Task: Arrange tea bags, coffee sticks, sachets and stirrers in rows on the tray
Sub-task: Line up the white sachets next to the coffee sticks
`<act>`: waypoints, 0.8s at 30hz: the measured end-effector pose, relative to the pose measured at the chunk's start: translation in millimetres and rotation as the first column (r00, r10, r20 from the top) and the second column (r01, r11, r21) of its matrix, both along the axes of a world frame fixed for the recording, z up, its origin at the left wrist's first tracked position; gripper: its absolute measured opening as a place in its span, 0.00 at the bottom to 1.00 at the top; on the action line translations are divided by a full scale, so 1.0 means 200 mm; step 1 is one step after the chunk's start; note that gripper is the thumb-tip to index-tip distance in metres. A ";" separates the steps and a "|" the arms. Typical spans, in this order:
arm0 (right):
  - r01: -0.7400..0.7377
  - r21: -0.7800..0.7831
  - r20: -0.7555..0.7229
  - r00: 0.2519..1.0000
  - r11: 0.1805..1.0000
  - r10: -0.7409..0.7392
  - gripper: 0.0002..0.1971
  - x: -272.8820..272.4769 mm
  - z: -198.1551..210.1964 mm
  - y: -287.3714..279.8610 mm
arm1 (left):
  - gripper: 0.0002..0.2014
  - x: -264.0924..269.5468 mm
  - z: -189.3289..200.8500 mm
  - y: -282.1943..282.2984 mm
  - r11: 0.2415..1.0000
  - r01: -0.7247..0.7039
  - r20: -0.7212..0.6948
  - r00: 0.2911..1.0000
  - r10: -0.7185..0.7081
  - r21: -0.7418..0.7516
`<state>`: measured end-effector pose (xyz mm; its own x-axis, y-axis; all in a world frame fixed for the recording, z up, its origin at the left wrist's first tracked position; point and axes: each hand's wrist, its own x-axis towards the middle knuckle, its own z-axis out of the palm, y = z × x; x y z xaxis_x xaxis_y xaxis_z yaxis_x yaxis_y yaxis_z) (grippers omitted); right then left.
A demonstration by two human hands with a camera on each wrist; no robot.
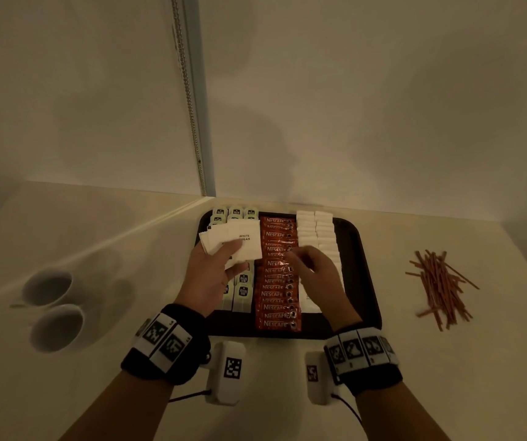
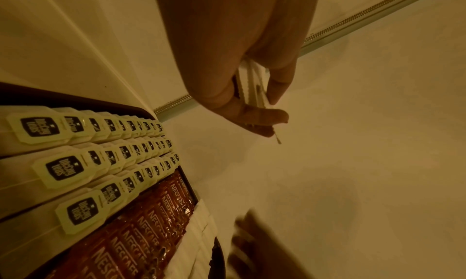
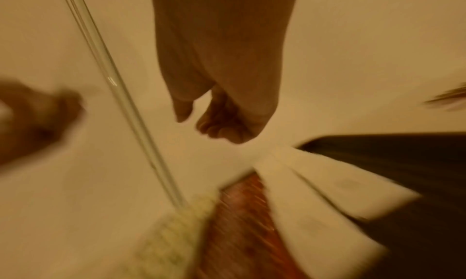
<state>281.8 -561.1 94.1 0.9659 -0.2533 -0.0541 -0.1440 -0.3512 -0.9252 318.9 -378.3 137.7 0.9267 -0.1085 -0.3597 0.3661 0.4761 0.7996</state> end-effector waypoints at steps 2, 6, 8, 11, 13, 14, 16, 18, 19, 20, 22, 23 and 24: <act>-0.146 0.075 0.034 0.989 0.986 0.144 0.09 0.04 0.12 0.09 | 0.11 -0.01 0.01 -0.02 0.999 0.024 0.042 0.999 -0.026 0.028; -0.171 0.182 0.143 0.979 0.968 0.146 0.08 0.06 0.19 0.17 | 0.17 -0.02 0.01 -0.04 0.997 0.044 0.082 0.995 -0.050 0.069; -0.138 0.205 0.146 0.983 0.969 0.109 0.08 0.06 0.19 0.16 | 0.15 -0.02 0.01 -0.04 0.998 0.053 0.059 0.997 -0.055 0.033; -0.089 0.241 0.115 0.991 0.966 0.063 0.08 0.04 0.17 0.09 | 0.10 -0.02 0.02 -0.03 0.992 0.062 -0.038 0.997 -0.066 -0.107; -0.064 0.250 0.112 0.993 0.966 0.037 0.06 0.03 0.17 0.04 | 0.12 -0.02 0.02 -0.01 0.980 0.087 -0.070 0.992 -0.101 -0.181; -0.045 0.249 0.111 0.994 0.967 0.018 0.06 0.02 0.16 0.02 | 0.12 -0.02 0.02 0.00 0.976 0.094 -0.074 0.991 -0.110 -0.194; 0.023 0.263 0.097 0.994 0.965 -0.050 0.06 0.01 0.14 -0.05 | 0.13 -0.03 0.01 0.00 0.976 0.094 -0.078 0.991 -0.111 -0.198; 0.108 0.269 0.070 0.989 0.957 -0.131 0.08 -0.02 0.08 -0.14 | 0.14 -0.03 0.00 0.01 0.975 0.093 -0.078 0.991 -0.110 -0.201; 0.155 0.256 0.048 0.984 0.954 -0.173 0.10 -0.03 0.05 -0.19 | 0.15 -0.03 0.00 0.01 0.974 0.092 -0.079 0.991 -0.110 -0.206; 0.209 0.228 0.020 0.976 0.951 -0.219 0.11 -0.05 0.00 -0.24 | 0.16 -0.03 -0.01 0.02 0.973 0.091 -0.081 0.991 -0.110 -0.211; 0.313 0.129 -0.044 0.950 0.941 -0.309 0.09 -0.10 -0.09 -0.33 | 0.17 -0.03 -0.01 0.03 0.971 0.090 -0.084 0.990 -0.111 -0.223; 0.348 0.078 -0.074 0.937 0.934 -0.342 0.07 -0.12 -0.13 -0.36 | 0.18 -0.03 -0.01 0.04 0.969 0.089 -0.084 0.990 -0.111 -0.231; 0.367 0.031 -0.106 0.926 0.930 -0.362 0.06 -0.15 -0.18 -0.40 | 0.18 -0.03 -0.01 0.04 0.966 0.086 -0.087 0.990 -0.110 -0.242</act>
